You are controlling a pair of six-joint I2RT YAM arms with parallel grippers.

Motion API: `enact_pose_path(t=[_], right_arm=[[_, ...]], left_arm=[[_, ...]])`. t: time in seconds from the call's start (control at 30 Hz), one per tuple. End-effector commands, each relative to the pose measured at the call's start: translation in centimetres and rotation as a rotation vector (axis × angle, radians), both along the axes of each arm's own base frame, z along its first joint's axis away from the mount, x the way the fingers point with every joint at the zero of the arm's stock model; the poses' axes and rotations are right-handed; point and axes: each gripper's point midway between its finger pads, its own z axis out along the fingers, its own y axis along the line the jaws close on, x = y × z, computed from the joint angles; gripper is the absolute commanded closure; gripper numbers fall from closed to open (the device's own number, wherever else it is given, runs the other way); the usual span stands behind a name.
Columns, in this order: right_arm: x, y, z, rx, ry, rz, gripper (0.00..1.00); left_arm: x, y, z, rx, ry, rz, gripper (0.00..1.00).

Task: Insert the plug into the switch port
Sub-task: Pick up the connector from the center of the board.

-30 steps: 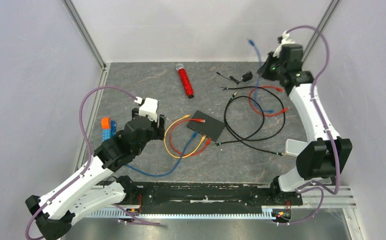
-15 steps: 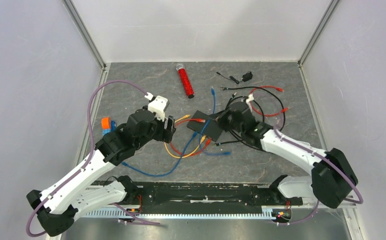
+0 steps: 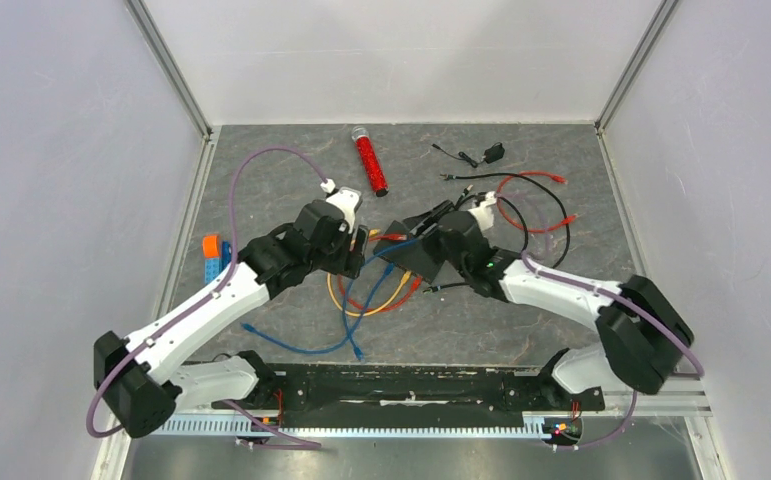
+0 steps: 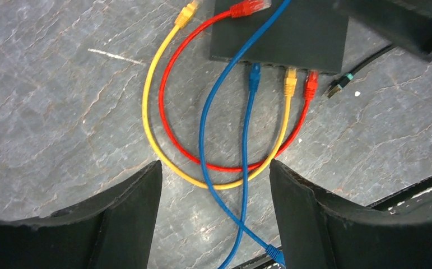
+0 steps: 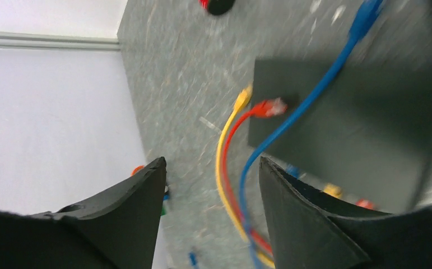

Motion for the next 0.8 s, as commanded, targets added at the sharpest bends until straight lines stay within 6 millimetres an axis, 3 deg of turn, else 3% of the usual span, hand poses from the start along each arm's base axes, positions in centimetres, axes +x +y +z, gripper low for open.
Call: enact_pose_path(t=[0.0, 0.1, 0.23, 0.37, 0.5, 0.77], right_arm=[[0.9, -6.2, 0.9, -0.327, -0.212, 0.142, 0.36], [1.4, -11.6, 1.2, -0.54, -0.309, 0.187, 0.36], [1.4, -17.4, 3.9, -0.732, -0.454, 0.167, 0.34], [0.9, -18.5, 5.4, -0.794, -0.523, 0.24, 0.34], [0.0, -18.5, 5.1, -0.787, -0.538, 0.298, 0.34], [-0.8, -18.3, 5.3, -0.765, -0.566, 0.323, 0.34]], left_arm=[[3.2, -3.8, 3.5, -0.084, -0.112, -0.088, 0.25], [5.2, -7.3, 3.3, -0.099, -0.15, -0.209, 0.25], [9.1, -11.7, 2.3, -0.044, -0.146, -0.323, 0.28], [12.6, -15.4, -1.7, 0.032, -0.003, -0.353, 0.38], [13.5, -18.9, -4.2, -0.018, 0.083, -0.418, 0.41], [14.9, -20.1, -9.8, 0.039, 0.18, -0.426, 0.46]])
